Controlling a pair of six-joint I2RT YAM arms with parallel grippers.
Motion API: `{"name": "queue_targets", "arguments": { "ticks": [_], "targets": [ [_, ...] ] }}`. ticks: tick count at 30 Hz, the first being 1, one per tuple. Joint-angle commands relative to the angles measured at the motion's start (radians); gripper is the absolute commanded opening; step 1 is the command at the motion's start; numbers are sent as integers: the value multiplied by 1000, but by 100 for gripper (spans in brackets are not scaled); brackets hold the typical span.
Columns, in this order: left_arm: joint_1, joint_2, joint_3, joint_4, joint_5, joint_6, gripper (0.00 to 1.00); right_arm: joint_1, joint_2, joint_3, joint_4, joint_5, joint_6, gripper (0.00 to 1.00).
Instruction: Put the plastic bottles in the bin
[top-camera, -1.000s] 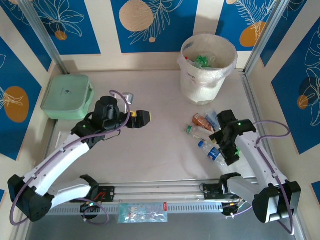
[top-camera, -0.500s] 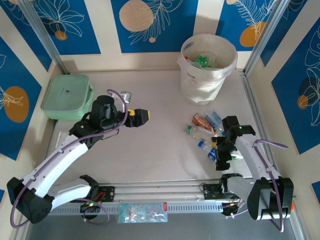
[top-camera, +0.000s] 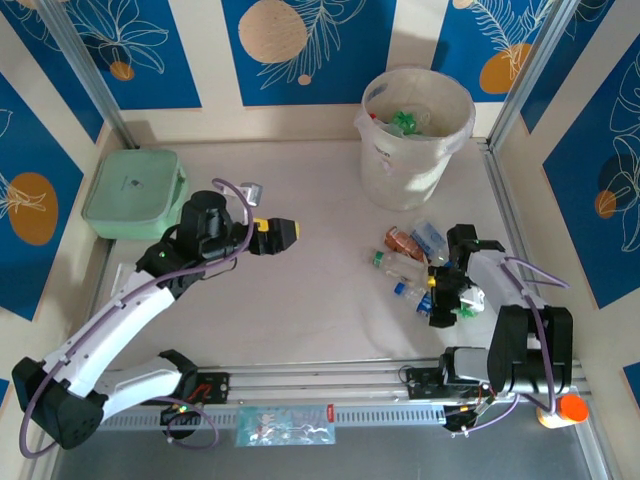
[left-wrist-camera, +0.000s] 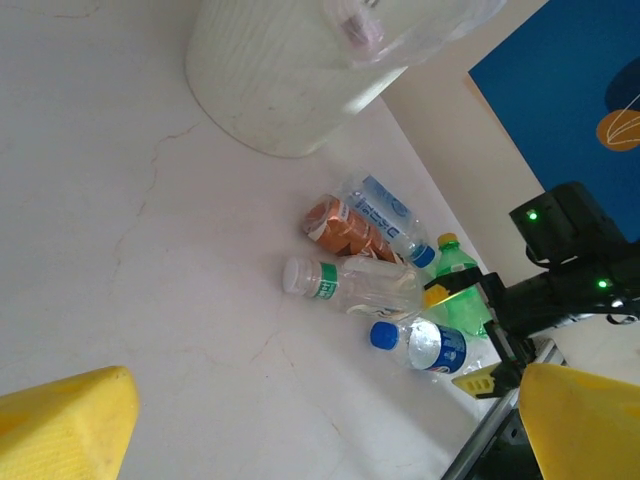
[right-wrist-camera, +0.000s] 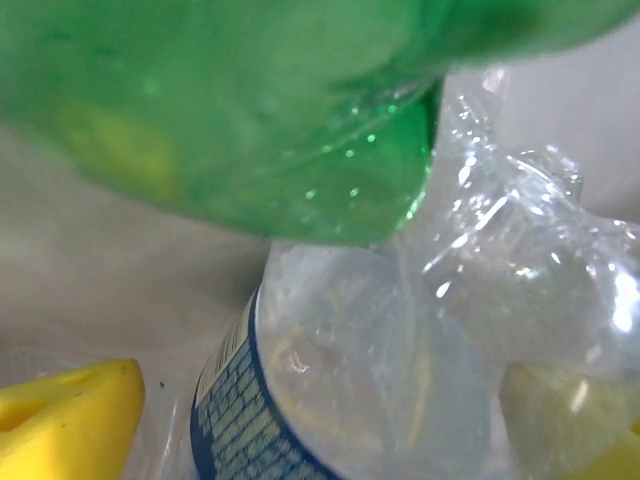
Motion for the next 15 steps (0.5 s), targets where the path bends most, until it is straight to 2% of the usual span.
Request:
{"name": "queue_targets", "arguments": {
  "ticks": [1, 7, 15],
  "targets": [
    [11, -24, 2, -5, 17, -9, 97, -6, 34, 9, 39, 11, -9, 88],
    [11, -28, 10, -16, 10, -12, 97, -11, 85, 33, 66, 20, -39, 78],
    [10, -33, 10, -23, 3, -6, 97, -25, 43, 17, 57, 32, -51, 62]
  ]
}}
